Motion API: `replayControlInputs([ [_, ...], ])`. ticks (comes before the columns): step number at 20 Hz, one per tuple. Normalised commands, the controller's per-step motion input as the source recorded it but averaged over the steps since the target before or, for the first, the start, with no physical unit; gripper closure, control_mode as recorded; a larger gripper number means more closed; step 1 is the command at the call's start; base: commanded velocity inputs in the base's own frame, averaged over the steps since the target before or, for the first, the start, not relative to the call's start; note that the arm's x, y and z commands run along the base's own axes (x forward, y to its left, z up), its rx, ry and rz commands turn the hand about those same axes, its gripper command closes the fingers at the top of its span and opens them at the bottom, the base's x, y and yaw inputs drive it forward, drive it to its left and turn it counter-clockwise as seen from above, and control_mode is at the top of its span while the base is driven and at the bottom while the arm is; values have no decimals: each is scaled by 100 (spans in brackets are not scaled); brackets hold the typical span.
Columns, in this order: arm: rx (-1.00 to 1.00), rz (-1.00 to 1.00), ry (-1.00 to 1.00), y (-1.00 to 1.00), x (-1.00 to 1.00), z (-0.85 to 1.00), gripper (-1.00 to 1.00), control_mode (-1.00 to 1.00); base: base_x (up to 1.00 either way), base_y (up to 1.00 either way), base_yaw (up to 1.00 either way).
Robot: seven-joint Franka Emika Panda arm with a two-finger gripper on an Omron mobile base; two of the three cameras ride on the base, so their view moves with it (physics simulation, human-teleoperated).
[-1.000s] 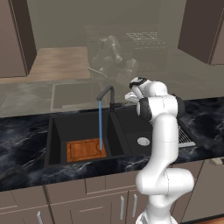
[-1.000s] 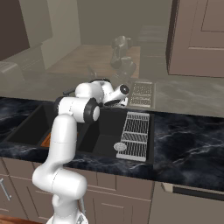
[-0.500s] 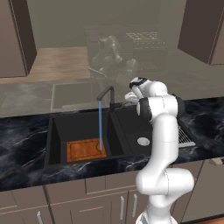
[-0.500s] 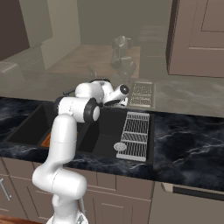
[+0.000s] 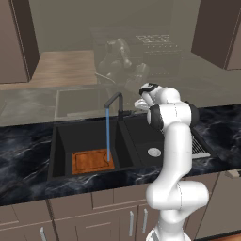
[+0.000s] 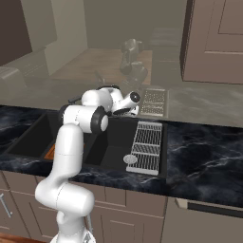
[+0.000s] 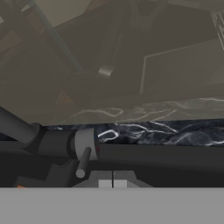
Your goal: Turn on the sink faucet with hot water and rinse the cutting board for ten seconds, then turn off the faucet. Push the cutting board to reach the water if necessary.
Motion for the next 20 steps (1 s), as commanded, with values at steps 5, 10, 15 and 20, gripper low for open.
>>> replayControlInputs([
  [5, 0, 0, 0, 0, 0, 0, 100, -100, 0, 0, 0],
  [10, 0, 0, 0, 0, 0, 0, 100, -100, 0, 0, 0],
  [15, 0, 0, 0, 0, 0, 0, 100, -100, 0, 0, 0],
  [20, 0, 0, 0, 0, 0, 0, 100, -100, 0, 0, 0],
])
